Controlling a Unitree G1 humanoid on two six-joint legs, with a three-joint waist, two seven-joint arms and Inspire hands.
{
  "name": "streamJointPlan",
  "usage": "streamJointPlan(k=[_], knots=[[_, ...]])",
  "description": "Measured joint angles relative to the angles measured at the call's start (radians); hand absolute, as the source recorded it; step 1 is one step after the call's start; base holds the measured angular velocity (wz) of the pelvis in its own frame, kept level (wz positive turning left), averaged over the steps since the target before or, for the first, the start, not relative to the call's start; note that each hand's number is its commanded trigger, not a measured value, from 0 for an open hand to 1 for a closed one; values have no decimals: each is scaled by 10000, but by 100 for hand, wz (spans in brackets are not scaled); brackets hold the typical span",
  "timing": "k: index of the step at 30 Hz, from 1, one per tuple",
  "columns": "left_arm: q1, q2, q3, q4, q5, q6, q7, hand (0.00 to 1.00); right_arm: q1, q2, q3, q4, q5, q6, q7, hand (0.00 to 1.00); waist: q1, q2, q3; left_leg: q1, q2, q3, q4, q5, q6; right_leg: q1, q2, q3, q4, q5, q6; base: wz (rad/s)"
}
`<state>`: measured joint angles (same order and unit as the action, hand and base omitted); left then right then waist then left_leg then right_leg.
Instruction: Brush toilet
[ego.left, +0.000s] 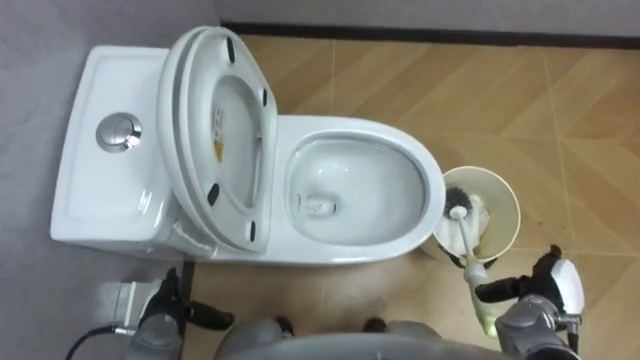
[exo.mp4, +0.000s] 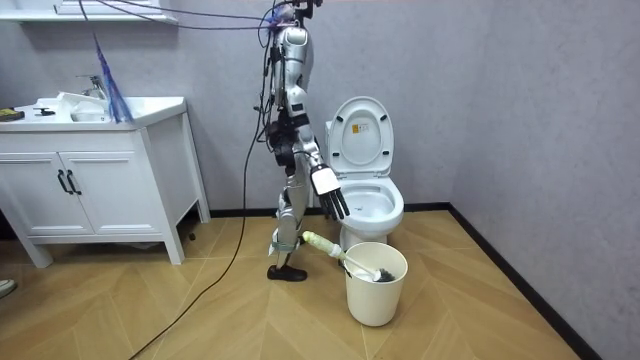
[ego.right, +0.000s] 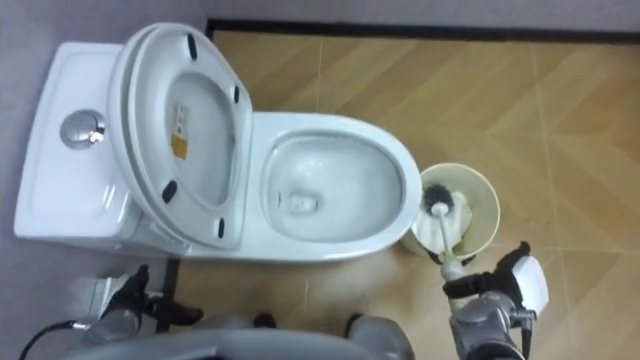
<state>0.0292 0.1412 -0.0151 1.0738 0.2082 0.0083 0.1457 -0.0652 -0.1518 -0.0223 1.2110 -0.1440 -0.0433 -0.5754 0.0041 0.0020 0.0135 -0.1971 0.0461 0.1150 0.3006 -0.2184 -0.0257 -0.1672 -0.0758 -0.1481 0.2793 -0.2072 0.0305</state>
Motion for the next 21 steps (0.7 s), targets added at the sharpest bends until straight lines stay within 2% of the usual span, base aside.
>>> streamJointPlan(k=[2,6,9,10,13,16,19,21], knots=[[-415,5,-90,89,-14,-107,24,0,-369,-87,4,134,237,-7,-5,0,-19,125,81,-827,9,-149,478,0,0,-725,-62,-195,413,-9,-7,15],[-829,5,-242,196,-277,-173,210,0,-950,-149,8,841,792,-77,38,0,17,194,122,-1843,-8,-344,1027,-3,5,-1699,-180,-409,1089,-52,-35,15],[-1145,39,-702,311,-973,-159,283,0,-1355,-249,29,1112,1489,6,219,0,38,188,205,-2662,-47,-346,1639,-141,244,-2534,-325,-476,1810,-261,-86,8],[-1313,34,-869,340,-1191,-156,284,0,-1493,-324,146,1174,1777,21,311,0,29,214,289,-2965,-60,-344,1908,-167,286,-2811,-396,-504,2084,-308,-88,9],[-1695,-49,-884,308,-1288,-136,276,0,-1676,-505,211,1177,1970,119,604,0,28,163,356,-3886,-223,-312,2453,-228,427,-3861,-719,-468,3093,-618,-77,15],[-1811,-40,-1066,-328,-1458,-116,288,0,-1823,-583,458,1152,2362,234,768,0,39,130,355,-4764,-248,-283,2991,-224,514,-4840,-971,-440,3816,-778,-111,9],[-1795,-30,-1415,-1173,-1984,-122,363,0,-2008,-787,765,1178,2966,232,935,0,47,138,352,-5609,-283,-261,3500,-208,544,-5734,-1078,-352,4441,-846,-155,5],[-1917,-42,-1577,-1348,-1995,-145,379,0,-2069,-946,799,1220,3209,230,986,0,13,139,351,-5963,-408,-352,3791,-215,551,-6093,-1158,-340,4821,-956,-175,15]])
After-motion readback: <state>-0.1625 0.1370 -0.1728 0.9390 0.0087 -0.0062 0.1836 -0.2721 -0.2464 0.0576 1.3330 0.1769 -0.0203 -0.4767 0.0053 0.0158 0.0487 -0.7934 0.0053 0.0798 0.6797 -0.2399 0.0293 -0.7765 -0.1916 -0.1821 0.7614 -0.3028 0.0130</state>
